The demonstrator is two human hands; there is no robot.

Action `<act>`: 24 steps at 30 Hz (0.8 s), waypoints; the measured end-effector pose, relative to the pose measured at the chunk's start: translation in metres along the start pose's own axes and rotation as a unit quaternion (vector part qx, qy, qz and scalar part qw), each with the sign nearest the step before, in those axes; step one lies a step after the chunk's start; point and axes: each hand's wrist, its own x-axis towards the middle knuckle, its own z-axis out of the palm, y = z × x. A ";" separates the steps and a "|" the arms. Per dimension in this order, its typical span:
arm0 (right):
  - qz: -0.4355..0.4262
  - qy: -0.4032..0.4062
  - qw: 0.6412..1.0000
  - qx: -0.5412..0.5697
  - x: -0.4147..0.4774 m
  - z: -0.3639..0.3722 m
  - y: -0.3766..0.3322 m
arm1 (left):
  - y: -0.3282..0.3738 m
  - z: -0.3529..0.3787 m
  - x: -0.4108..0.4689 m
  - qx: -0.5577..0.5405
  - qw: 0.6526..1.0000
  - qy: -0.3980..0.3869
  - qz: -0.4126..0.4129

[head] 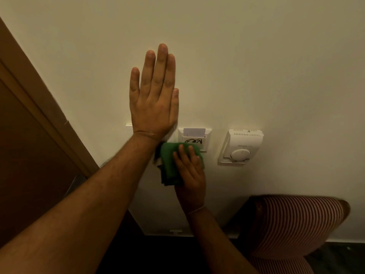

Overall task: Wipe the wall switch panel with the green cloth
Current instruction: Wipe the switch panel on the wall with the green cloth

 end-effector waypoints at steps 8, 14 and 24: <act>0.060 0.065 0.996 -0.023 -0.003 -0.028 0.027 | 0.002 -0.005 0.003 0.018 1.000 -0.005 -0.021; 0.025 0.038 0.999 0.001 0.009 -0.001 -0.009 | 0.003 -0.005 0.001 0.013 1.000 -0.003 -0.008; 0.047 0.084 0.995 0.002 0.012 -0.028 0.017 | 0.003 -0.004 0.001 0.021 1.000 0.006 -0.017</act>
